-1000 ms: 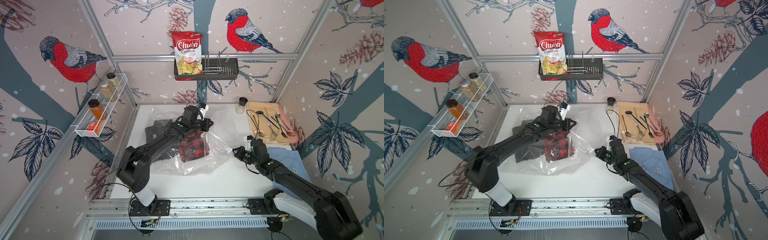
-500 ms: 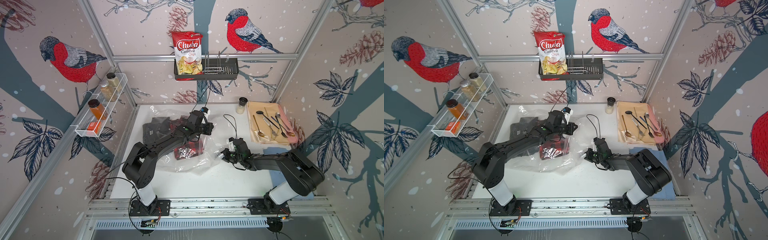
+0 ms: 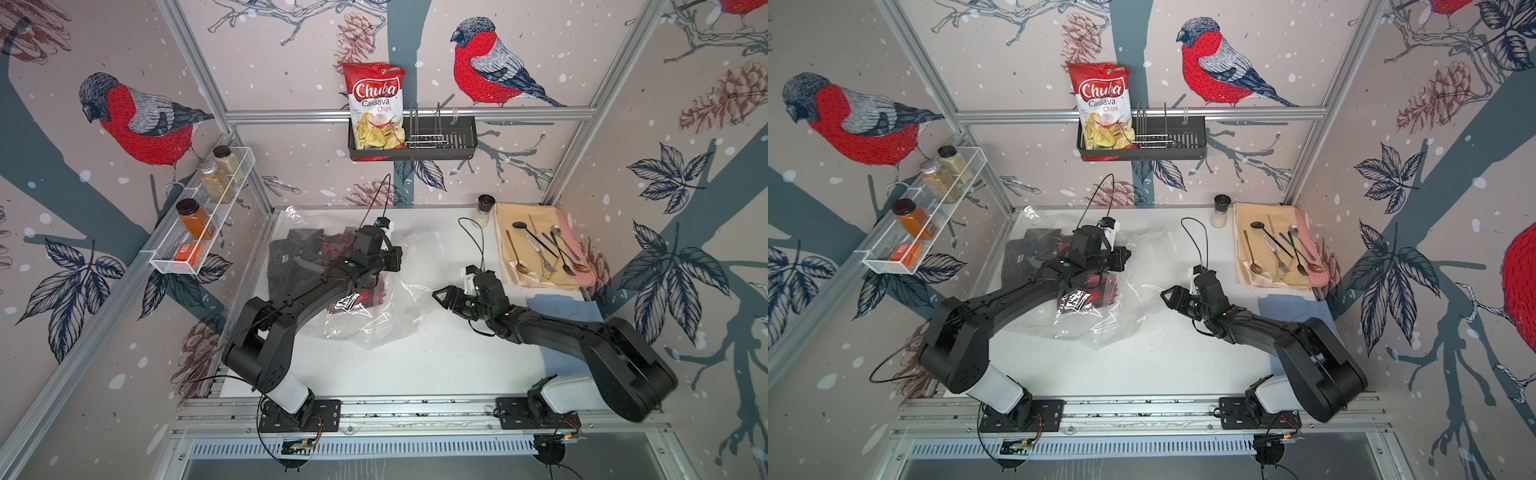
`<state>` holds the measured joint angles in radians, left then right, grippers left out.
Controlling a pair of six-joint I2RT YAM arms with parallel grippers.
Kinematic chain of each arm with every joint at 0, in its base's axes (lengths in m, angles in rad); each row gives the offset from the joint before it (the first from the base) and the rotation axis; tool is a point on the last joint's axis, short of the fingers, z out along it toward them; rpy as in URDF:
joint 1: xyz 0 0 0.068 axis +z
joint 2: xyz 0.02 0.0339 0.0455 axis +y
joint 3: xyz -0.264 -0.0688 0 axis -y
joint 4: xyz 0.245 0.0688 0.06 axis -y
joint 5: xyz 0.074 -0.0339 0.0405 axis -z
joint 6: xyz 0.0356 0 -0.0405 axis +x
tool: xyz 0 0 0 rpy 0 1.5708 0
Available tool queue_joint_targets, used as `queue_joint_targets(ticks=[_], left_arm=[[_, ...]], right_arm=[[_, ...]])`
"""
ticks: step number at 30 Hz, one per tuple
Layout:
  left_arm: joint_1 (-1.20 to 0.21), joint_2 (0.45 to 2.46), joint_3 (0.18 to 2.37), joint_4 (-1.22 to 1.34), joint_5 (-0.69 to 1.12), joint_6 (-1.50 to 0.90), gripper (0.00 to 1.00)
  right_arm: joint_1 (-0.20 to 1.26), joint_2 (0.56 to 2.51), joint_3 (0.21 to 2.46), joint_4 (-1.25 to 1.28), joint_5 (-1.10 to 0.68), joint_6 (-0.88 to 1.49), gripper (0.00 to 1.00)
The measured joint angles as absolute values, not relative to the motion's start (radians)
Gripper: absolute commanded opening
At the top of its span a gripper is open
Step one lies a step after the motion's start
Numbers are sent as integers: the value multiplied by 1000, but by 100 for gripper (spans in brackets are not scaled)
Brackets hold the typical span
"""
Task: Place the folded shirt into the vacuum bag
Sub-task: Adjust the vacuum bag at the center of the board, then move the shirt to the center of the board.
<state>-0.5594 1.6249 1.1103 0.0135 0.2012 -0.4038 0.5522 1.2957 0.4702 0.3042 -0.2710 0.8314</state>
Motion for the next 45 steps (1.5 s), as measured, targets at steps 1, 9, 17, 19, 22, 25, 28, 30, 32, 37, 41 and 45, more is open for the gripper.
queue_joint_targets(ticks=[1,9,17,19,22,25,28,30,32,37,41,45], left_arm=[[-574,1642,1121,16,211,-403,0],[-662,1750,1171,34,271,-403,0],[-665,1765,1133,90,311,-421,0],[-666,1765,1128,98,315,-422,0],[-667,1765,1121,108,318,-422,0],[-667,1765,1119,115,318,-422,0],[-667,1760,1118,116,318,-422,0],[-667,1757,1118,119,318,-422,0],[-667,1755,1117,122,318,-422,0],[-667,1752,1112,122,318,-422,0],[-667,1745,1106,122,317,-422,0],[-667,1738,1105,122,312,-422,0]], right_arm=[[532,1234,465,253,-249,818,76],[254,889,467,-90,-31,723,87],[-136,931,462,-198,-40,638,90],[-186,982,462,-192,-62,628,90],[-255,1060,462,-191,-72,611,91],[-276,1111,440,-170,-87,605,91],[-260,1140,407,-128,-94,613,92],[-209,1148,384,-67,-88,635,92],[-136,1151,363,-6,-84,665,92],[74,1125,328,59,-54,794,92],[254,1100,330,52,-23,940,92],[394,1143,387,34,-4,1048,92]])
